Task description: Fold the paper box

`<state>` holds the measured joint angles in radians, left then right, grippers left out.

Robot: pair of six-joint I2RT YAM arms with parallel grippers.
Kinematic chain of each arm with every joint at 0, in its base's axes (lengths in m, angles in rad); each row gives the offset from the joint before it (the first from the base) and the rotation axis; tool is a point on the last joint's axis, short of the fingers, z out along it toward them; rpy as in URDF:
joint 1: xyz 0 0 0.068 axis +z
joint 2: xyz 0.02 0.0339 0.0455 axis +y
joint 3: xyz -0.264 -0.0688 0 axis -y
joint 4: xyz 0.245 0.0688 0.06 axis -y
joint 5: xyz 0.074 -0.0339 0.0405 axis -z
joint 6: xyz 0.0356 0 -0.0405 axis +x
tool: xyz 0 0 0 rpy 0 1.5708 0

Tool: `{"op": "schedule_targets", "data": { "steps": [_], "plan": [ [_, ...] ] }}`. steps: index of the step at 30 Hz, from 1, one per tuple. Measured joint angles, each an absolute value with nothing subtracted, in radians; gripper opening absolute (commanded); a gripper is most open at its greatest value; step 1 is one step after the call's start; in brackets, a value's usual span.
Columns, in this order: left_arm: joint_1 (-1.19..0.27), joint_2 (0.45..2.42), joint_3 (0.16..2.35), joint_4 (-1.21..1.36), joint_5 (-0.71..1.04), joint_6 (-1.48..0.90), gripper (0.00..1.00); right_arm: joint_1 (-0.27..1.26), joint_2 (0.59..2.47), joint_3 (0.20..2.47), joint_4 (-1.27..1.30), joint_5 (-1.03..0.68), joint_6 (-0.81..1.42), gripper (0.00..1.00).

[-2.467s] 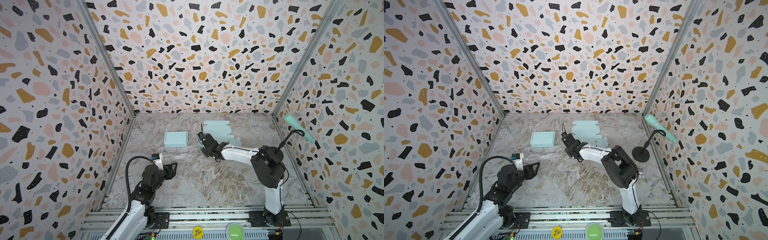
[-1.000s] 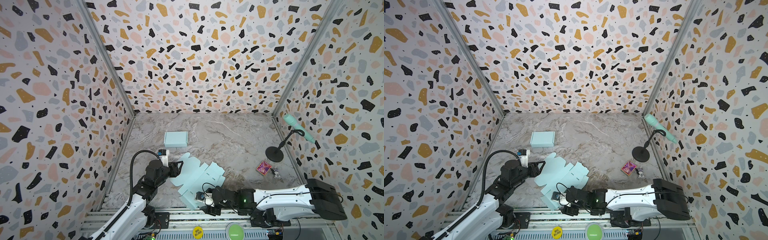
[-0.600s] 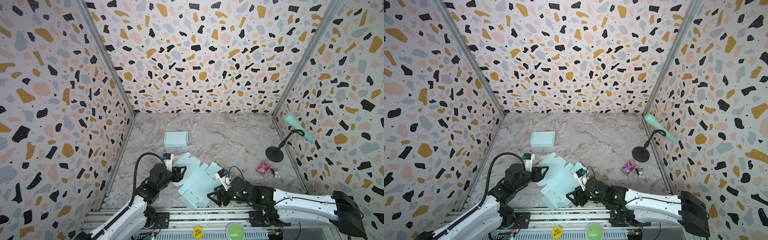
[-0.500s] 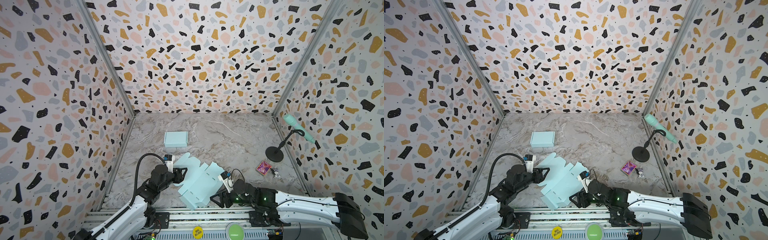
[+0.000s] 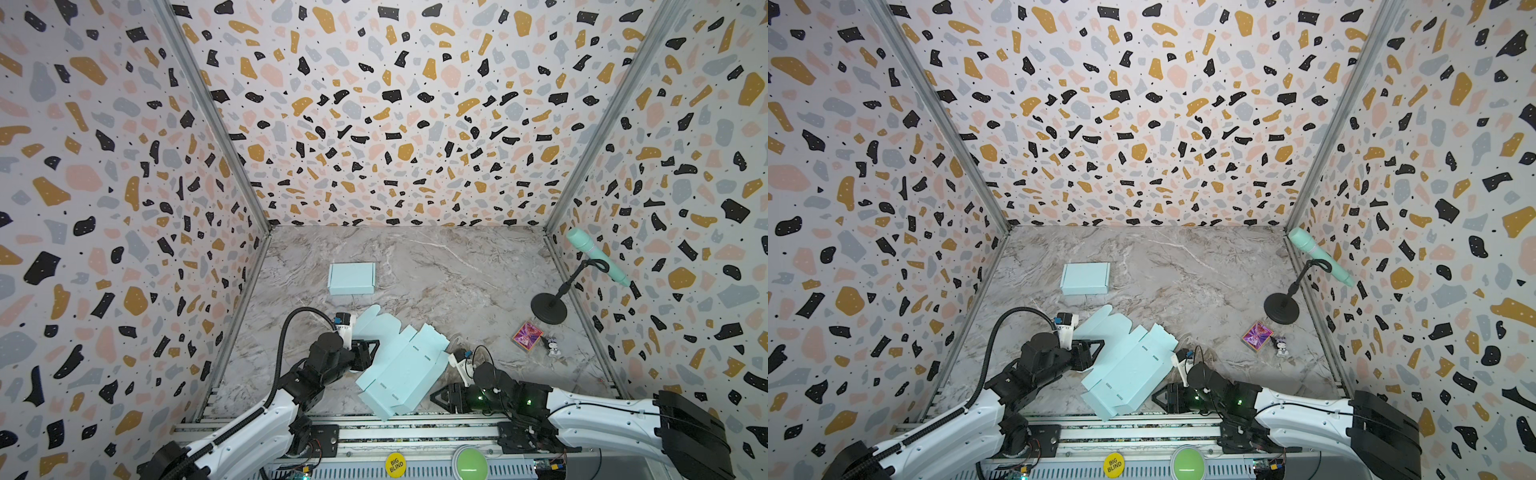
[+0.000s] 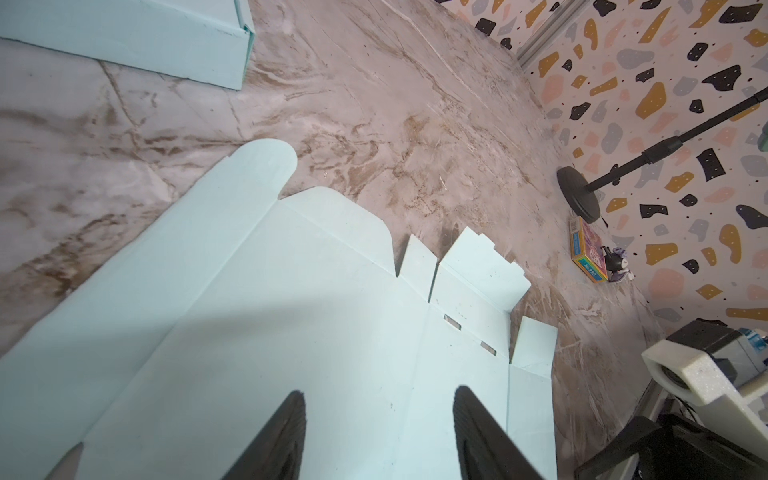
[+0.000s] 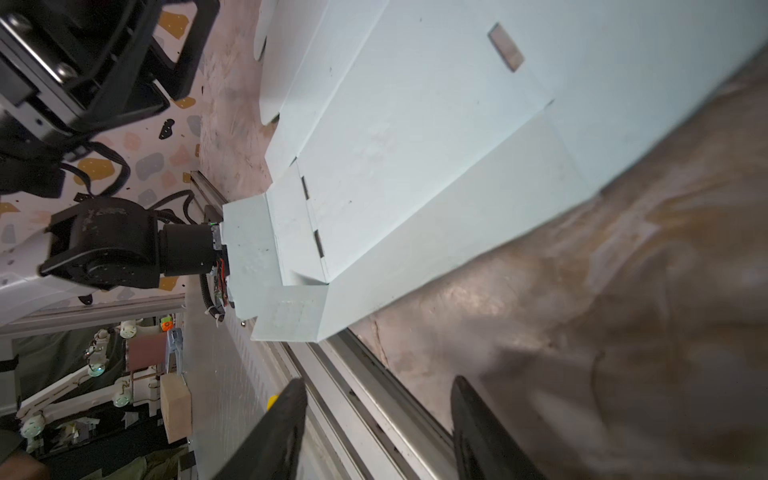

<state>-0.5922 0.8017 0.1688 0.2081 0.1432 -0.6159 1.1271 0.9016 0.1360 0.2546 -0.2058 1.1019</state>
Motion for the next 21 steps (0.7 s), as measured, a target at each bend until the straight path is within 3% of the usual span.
{"op": "schedule_targets", "data": {
  "steps": [21],
  "plan": [
    [-0.607,0.819,0.114,0.298,0.144,-0.659,0.56,0.987,1.114,0.099,0.527,-0.275,1.103,0.45]
  ]
}}
